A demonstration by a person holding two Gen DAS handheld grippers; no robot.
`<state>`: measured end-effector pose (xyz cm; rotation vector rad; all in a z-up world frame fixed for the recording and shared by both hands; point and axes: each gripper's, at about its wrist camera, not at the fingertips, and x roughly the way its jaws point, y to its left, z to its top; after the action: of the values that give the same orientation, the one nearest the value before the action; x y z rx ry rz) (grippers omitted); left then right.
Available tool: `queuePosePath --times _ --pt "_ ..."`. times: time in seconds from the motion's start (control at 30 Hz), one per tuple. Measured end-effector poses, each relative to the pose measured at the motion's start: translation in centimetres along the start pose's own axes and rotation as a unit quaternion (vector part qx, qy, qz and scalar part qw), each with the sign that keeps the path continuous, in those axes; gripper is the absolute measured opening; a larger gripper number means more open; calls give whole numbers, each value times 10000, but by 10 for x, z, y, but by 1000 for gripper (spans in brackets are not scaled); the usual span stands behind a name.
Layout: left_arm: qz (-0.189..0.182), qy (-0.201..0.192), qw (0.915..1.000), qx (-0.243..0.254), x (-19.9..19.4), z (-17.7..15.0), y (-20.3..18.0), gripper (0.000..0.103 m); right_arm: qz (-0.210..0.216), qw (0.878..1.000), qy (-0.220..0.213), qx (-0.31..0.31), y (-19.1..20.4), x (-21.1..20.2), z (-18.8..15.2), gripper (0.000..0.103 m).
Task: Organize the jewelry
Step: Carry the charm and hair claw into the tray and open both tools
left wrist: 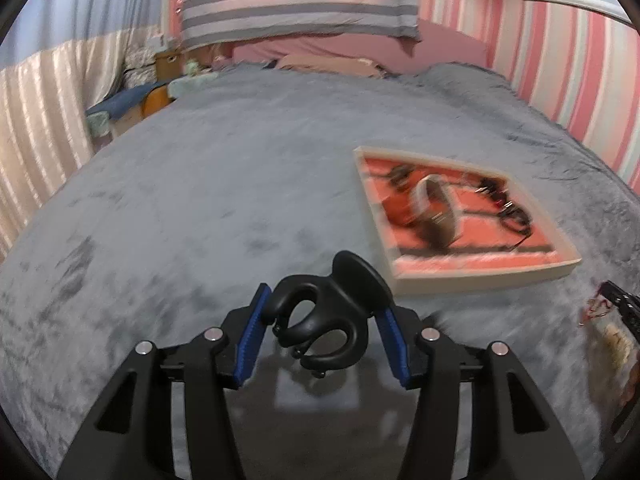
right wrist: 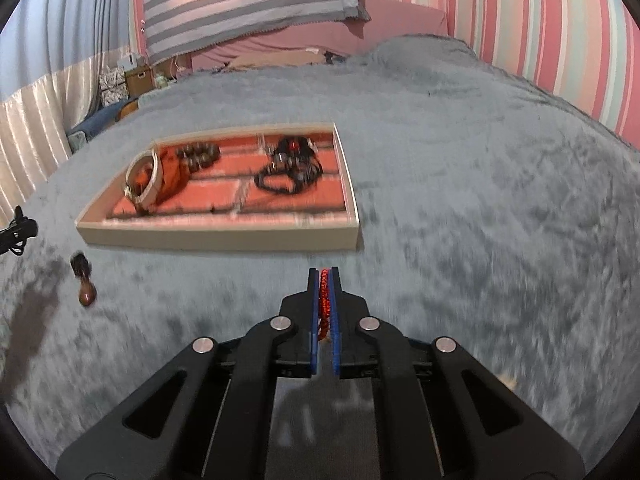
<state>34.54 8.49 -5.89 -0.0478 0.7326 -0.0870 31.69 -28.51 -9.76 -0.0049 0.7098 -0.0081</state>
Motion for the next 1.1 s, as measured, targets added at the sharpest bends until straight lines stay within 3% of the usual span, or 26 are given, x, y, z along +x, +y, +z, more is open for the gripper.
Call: queuePosePath --times 0.33,0.67,1.1 --pt "-290 -61 9993 226 31 61 -80 52 127 9995 -277 -104 2 19 64 6" --pt "-213 227 9989 354 101 86 -130 52 245 9994 -174 -192 10 75 116 6" --pt "-39 435 9983 392 156 78 -136 52 340 9986 376 -161 14 145 108 6"
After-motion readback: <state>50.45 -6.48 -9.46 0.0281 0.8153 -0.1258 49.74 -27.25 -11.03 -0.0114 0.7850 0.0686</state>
